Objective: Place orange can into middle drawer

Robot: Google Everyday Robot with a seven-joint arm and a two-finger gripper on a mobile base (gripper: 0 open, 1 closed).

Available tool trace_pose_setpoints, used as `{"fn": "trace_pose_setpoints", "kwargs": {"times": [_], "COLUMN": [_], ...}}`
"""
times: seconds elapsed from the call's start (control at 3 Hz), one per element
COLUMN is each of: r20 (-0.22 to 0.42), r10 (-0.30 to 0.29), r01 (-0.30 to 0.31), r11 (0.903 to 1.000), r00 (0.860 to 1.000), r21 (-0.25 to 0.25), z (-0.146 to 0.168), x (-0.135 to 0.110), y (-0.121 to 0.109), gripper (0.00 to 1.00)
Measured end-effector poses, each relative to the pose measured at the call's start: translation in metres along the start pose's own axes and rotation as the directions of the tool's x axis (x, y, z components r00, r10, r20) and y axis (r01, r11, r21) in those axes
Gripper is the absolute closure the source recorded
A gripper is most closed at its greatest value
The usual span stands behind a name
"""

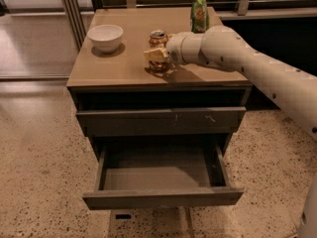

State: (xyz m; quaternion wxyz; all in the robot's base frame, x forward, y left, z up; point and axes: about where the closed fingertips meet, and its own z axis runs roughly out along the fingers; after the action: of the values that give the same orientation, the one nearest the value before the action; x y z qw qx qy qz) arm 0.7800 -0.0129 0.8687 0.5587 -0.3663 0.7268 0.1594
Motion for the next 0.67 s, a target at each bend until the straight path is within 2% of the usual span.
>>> {"fn": "trace_pose_setpoints", "kwargs": {"times": [0.33,0.67], "r20": [0.000,-0.001], "r10": [0.000,-0.020], "r01": [0.000,0.020], "r11": [1.0000,0.9979], "r00": [1.000,1.000], "r21": [0.000,-0.061], "z": [0.0000,-0.0050], "x": [0.0000,-0.0043], "y": [0.0000,0.0086], "gripper": [1.00,1.00]}}
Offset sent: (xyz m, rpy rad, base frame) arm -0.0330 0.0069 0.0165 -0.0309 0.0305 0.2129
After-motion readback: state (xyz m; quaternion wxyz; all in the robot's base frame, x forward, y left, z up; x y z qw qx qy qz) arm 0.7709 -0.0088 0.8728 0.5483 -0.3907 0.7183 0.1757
